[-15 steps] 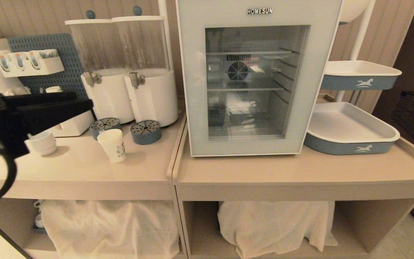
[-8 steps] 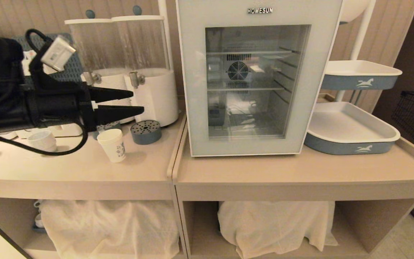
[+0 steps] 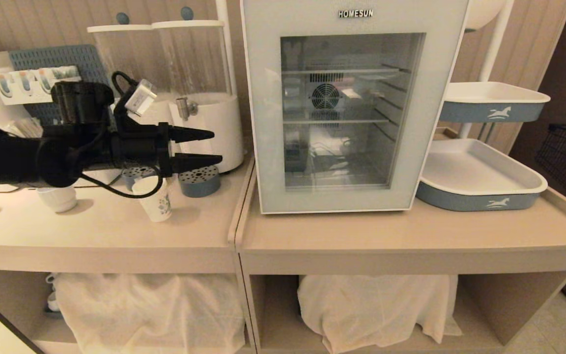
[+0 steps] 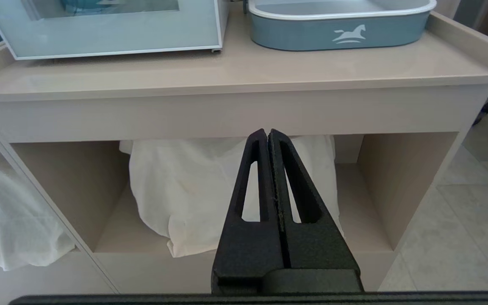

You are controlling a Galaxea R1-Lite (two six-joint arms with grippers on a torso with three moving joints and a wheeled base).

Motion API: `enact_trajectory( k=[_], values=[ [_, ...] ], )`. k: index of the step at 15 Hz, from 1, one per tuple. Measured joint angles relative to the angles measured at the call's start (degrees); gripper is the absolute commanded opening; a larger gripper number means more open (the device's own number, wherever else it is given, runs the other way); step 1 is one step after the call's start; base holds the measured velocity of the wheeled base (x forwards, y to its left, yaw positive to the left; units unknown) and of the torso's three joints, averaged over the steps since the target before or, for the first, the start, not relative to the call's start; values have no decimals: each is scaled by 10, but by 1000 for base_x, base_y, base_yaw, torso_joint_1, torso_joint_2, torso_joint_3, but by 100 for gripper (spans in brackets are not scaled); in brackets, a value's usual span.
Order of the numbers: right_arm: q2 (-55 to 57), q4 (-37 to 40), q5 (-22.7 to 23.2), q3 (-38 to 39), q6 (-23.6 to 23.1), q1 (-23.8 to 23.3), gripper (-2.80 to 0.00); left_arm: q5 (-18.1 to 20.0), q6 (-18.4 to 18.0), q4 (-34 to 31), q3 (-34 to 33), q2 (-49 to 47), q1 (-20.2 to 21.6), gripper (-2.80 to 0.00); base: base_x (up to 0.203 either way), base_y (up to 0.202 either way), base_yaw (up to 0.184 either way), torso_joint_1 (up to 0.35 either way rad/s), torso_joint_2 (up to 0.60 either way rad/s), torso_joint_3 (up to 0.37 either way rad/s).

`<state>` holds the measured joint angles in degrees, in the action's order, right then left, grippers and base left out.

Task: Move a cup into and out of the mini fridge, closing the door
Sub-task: Open the freezer door

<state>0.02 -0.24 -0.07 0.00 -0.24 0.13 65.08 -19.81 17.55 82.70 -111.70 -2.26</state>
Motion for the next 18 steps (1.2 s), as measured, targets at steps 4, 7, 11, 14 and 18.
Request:
enact_trajectory(
  k=[4,7,11,14,18],
  values=[
    [0,0,0,0,0,0,-280,-5,66,39,28,-35,-4,0,0,0,0,0,0,0],
    [0,0,0,0,0,0,-280,-23,127,40,66,-50,-11,0,0,0,0,0,0,0],
    [0,0,0,0,0,0,-280,-23,155,37,94,-70,-24,0,0,0,0,0,0,0],
    [0,0,0,0,0,0,-280,3,179,33,109,-81,-36,0,0,0,0,0,0,0],
    [0,0,0,0,0,0,-280,56,193,34,133,-96,-38,0,0,0,0,0,0,0]
  ],
)
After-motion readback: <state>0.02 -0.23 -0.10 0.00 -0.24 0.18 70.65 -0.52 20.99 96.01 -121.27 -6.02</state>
